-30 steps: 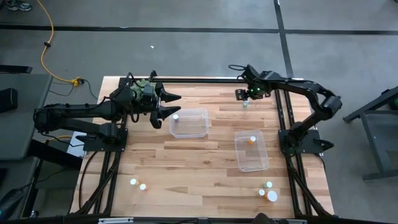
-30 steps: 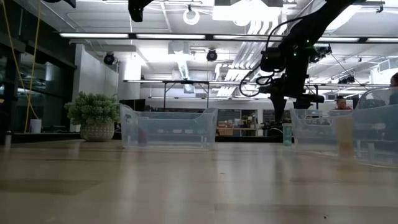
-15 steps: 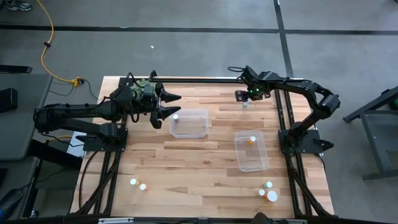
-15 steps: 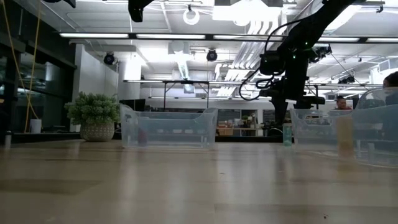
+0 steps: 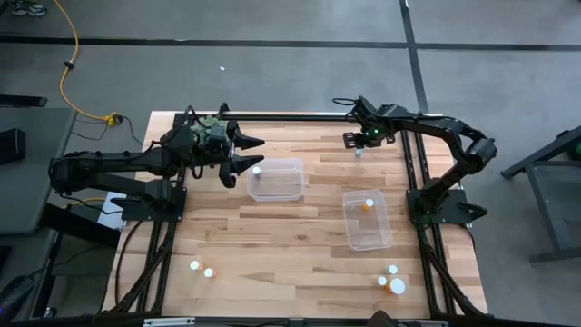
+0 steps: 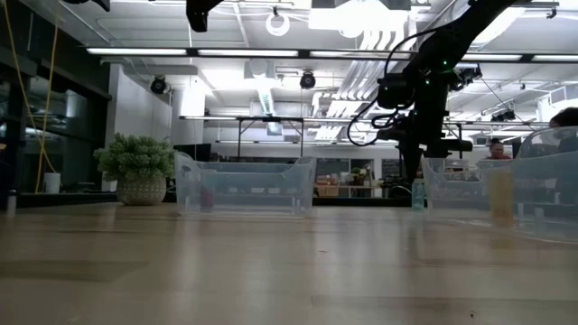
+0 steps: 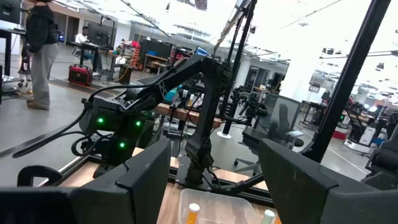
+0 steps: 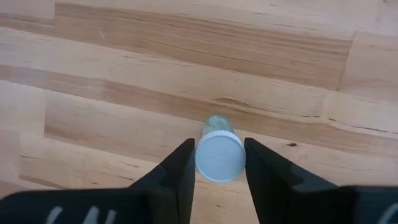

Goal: Pick and place medicine bottles into bin by pill shape (circle, oval)
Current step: Put the top blue tablet bottle into the bottom transparent bin, then put the orange capsule bottle into the top transparent bin

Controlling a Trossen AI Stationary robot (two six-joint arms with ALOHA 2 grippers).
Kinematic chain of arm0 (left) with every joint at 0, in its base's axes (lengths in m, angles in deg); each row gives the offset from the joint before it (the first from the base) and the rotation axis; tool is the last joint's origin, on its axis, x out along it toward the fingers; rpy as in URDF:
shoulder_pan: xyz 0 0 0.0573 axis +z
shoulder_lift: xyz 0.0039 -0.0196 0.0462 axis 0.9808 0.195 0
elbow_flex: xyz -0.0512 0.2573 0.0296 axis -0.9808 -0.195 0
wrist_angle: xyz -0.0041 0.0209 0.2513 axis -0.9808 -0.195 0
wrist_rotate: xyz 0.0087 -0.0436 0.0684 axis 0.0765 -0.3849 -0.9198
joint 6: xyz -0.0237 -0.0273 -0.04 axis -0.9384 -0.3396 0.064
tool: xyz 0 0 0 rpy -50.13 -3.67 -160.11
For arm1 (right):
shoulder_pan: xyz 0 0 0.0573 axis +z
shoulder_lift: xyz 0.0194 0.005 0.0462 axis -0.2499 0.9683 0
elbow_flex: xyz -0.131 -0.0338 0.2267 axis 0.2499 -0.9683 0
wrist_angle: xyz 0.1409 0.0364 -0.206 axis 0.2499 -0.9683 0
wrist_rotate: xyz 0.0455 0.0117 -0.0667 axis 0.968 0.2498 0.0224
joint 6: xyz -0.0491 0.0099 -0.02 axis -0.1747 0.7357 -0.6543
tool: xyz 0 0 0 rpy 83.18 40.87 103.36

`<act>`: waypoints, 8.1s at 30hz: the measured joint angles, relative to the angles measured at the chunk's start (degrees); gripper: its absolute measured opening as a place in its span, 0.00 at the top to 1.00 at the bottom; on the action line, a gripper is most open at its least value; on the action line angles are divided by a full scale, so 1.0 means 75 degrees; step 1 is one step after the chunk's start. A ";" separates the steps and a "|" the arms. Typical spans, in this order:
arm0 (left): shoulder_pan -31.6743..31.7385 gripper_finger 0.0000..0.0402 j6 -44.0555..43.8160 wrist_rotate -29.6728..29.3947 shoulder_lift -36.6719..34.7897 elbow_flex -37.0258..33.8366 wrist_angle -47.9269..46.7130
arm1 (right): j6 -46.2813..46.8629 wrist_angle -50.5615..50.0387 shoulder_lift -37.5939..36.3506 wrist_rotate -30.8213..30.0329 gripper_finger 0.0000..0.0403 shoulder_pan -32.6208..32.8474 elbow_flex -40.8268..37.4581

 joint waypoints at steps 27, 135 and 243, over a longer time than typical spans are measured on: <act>0.0000 0.42 0.0003 -0.0376 0.0000 0.0000 0.0000 | -0.0846 0.3271 -0.4760 0.1319 0.74 0.3032 0.0000; 0.0004 0.42 -0.0003 -0.0373 -0.0003 0.0000 -0.0624 | 0.0564 -0.1679 -0.0892 -0.0321 0.48 0.6779 -0.0138; 0.0005 0.42 0.0673 -0.0370 -0.0003 -0.0003 -0.1177 | 0.8442 -0.3961 -0.2295 0.0077 0.48 1.1740 0.1542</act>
